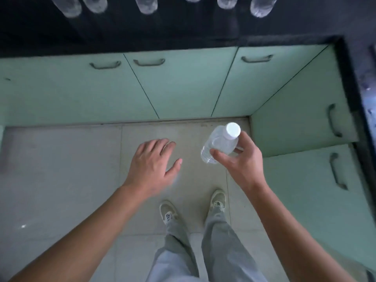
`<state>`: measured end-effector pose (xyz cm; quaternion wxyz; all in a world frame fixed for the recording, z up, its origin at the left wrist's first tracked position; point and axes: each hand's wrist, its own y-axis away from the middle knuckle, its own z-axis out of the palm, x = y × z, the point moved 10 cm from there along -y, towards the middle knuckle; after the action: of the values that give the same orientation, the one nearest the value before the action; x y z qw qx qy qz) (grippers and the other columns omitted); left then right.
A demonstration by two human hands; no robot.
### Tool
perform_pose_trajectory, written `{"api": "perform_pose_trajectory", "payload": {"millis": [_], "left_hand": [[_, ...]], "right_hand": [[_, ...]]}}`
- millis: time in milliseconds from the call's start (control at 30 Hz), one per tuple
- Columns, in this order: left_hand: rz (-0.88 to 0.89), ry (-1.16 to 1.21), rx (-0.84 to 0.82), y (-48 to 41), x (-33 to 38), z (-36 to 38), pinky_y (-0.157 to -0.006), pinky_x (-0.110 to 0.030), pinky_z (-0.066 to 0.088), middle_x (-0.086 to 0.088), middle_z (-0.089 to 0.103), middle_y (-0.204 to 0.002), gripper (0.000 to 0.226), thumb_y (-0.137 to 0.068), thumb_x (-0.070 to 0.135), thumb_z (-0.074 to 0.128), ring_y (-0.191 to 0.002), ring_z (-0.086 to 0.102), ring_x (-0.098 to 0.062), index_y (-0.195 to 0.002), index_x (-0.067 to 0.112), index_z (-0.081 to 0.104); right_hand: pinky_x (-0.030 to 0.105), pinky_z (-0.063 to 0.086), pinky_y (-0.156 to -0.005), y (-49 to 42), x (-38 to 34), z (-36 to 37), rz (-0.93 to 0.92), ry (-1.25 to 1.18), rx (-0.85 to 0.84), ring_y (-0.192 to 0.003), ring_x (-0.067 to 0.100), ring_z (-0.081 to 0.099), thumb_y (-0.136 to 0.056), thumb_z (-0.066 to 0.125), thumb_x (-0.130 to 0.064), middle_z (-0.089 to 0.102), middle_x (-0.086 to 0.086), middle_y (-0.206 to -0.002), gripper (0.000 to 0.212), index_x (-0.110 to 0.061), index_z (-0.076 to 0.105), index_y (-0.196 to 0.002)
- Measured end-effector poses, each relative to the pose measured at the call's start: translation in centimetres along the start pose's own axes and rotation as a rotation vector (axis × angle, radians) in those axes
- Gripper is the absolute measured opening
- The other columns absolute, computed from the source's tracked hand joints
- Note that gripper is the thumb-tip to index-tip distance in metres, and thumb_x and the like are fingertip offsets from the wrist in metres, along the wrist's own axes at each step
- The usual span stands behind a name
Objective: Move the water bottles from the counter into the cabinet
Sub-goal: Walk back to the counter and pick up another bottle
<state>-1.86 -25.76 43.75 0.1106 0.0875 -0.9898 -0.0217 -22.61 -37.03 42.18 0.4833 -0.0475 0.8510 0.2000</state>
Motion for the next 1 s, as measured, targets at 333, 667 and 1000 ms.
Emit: {"api": "perform_pose_trajectory", "payload": {"millis": [333, 667, 1000], "left_hand": [[-0.037, 0.008, 0.217, 5.5, 10.1, -15.5, -0.088, -0.042, 0.051, -0.008, 0.068, -0.123, 0.054, -0.096, 0.050, 0.042, -0.107, 0.064, -0.031, -0.121, 0.009, 0.067], [-0.089, -0.017, 0.286, 6.9, 11.5, -18.6, -0.090, -0.042, 0.052, -0.005, 0.066, -0.125, 0.057, -0.098, 0.053, 0.040, -0.111, 0.063, -0.029, -0.128, 0.010, 0.061], [-0.157, -0.019, 0.311, 5.0, 6.7, -20.6, -0.090, -0.042, 0.051, -0.003, 0.064, -0.129, 0.055, -0.099, 0.053, 0.038, -0.113, 0.062, -0.027, -0.127, 0.012, 0.062]], "right_hand": [[0.044, 0.058, -0.087, 10.4, -9.3, -12.6, -0.055, -0.058, -0.013, -0.090, 0.005, 0.072, -0.059, 0.087, -0.040, 0.076, -0.013, -0.095, 0.049, -0.022, 0.065, -0.098], [0.042, 0.059, -0.084, 9.4, -12.9, -14.3, -0.182, -0.012, -0.068, -0.084, 0.002, 0.072, -0.059, 0.082, -0.050, 0.075, -0.020, -0.089, 0.043, -0.033, 0.065, -0.095], [0.041, 0.059, -0.087, 4.8, -19.3, -11.5, -0.262, 0.018, -0.120, -0.087, 0.000, 0.071, -0.058, 0.082, -0.053, 0.075, -0.021, -0.091, 0.045, -0.035, 0.068, -0.096]]}}
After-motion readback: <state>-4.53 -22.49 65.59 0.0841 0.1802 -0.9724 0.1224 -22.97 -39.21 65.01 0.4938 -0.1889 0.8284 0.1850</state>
